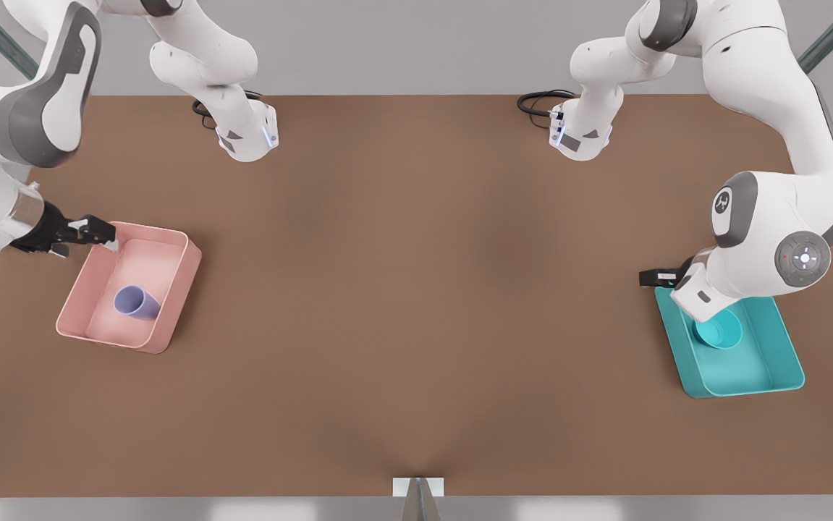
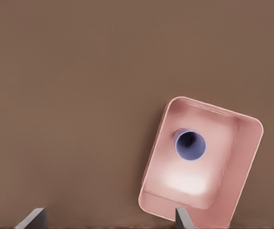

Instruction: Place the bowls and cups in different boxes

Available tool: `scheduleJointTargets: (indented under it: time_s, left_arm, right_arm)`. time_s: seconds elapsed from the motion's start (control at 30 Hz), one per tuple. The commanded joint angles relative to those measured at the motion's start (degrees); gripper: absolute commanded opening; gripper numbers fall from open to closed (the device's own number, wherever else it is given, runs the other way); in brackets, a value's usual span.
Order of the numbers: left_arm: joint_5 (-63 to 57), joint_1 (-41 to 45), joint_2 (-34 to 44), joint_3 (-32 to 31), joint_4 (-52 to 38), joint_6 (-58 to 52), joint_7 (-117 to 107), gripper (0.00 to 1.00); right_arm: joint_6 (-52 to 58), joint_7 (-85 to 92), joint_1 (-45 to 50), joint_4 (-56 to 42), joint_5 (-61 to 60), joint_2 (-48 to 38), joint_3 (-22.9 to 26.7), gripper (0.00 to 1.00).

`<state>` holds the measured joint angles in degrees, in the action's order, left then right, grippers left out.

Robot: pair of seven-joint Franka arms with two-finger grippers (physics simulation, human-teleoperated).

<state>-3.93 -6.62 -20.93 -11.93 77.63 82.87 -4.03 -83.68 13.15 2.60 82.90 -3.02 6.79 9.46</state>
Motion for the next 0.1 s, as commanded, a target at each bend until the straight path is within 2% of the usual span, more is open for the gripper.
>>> scheduleJointTargets:
  time_s: [0.0, 0.07]
  left_arm:
    - [0.15, 0.12, -0.07, -0.02, -0.02, -3.59, -1.42, 1.0]
    - [0.06, 0.12, -0.07, -0.02, -0.02, -3.59, -1.42, 1.0]
  right_arm:
    - [8.62, -13.06, 0.3, 0.24, 0.12, -0.55, -0.06, 1.0]
    - [8.45, -13.15, 0.21, 0.6, 0.03, -0.72, -0.06, 1.0]
